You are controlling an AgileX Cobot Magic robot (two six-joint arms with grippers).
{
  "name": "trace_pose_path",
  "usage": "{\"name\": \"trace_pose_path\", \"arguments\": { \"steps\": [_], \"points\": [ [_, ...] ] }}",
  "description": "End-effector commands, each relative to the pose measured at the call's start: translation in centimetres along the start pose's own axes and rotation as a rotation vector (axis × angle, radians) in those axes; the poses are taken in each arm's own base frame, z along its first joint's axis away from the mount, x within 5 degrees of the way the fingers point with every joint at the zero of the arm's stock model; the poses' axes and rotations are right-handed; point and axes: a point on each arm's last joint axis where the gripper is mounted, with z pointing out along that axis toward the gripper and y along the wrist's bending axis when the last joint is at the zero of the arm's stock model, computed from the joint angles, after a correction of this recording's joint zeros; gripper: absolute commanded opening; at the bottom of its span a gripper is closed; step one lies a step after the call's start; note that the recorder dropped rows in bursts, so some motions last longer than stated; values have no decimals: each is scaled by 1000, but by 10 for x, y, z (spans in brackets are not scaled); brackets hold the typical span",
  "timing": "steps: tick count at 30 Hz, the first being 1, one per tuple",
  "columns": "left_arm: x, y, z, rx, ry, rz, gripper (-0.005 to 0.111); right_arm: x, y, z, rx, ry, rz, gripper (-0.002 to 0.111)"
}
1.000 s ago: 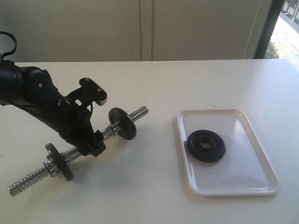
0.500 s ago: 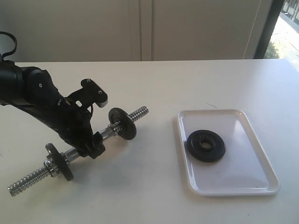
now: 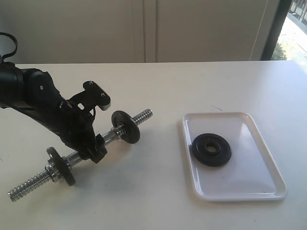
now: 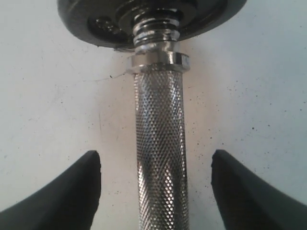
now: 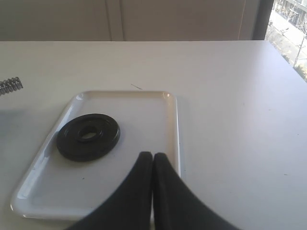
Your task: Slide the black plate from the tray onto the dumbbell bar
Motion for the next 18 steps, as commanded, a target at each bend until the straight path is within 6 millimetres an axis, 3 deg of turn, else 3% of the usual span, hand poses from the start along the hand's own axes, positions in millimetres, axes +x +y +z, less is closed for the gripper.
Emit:
{"name": "trace_pose_path", "arguments": {
  "steps": [1, 6, 18],
  "points": [
    [1, -2, 5, 25, 23, -7, 68, 0, 0, 0, -1, -9, -1, 0],
    [6, -2, 18, 39, 57, -12, 68, 0, 0, 0, -1, -9, -1, 0],
    [3, -2, 17, 31, 35, -30, 68, 0, 0, 0, -1, -9, -1, 0]
  ]
}}
